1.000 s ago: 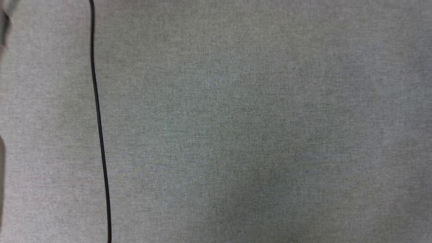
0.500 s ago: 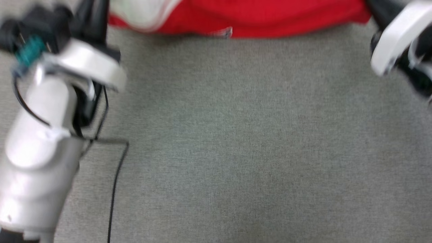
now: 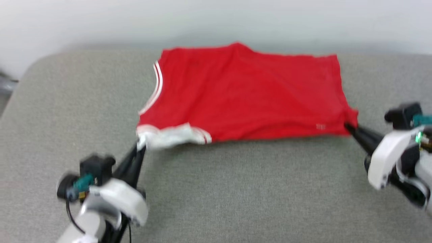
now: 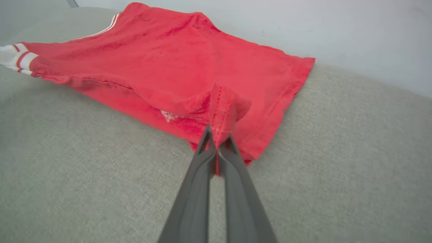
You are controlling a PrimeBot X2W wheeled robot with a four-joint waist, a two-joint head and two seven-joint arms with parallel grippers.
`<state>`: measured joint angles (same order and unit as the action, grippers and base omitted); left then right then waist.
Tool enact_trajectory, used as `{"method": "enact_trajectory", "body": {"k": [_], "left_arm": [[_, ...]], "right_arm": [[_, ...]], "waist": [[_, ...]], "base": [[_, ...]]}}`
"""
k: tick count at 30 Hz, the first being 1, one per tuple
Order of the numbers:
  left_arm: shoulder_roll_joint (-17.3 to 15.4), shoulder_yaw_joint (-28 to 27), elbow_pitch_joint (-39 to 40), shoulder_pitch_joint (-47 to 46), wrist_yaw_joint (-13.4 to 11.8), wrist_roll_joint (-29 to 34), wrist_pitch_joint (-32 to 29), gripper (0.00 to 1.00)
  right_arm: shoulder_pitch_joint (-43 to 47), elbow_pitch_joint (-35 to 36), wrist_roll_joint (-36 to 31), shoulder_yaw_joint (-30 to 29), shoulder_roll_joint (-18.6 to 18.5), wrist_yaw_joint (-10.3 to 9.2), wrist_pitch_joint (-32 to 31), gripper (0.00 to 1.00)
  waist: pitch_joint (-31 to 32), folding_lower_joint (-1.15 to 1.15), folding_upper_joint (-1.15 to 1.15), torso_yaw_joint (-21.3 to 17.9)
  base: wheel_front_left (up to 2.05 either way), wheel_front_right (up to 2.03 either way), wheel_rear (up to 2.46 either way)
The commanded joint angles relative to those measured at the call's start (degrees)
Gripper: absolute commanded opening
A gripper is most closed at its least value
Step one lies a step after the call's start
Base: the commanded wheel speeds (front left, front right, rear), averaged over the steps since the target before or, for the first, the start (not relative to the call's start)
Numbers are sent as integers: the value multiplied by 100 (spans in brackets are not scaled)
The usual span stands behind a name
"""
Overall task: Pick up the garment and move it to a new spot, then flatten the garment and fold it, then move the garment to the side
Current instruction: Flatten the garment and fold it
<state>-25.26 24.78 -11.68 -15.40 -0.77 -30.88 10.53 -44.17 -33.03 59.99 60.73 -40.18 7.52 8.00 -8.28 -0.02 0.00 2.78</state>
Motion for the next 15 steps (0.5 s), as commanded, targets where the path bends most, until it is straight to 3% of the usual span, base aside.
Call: {"method": "enact_trajectory", "body": {"k": [1,15], "left_arm": [[-44,6,102,265,-46,-78,-57,0],[-326,173,979,2346,-372,-699,-710,0]], "right_arm": [[223,78,10,61,-75,-7,29,0],[1855,625,186,55,-512,-7,207,0]], "waist": [[300,2,0,30],[963,2,0,84]], "base": [[0,0,0],[0,0,0]]}}
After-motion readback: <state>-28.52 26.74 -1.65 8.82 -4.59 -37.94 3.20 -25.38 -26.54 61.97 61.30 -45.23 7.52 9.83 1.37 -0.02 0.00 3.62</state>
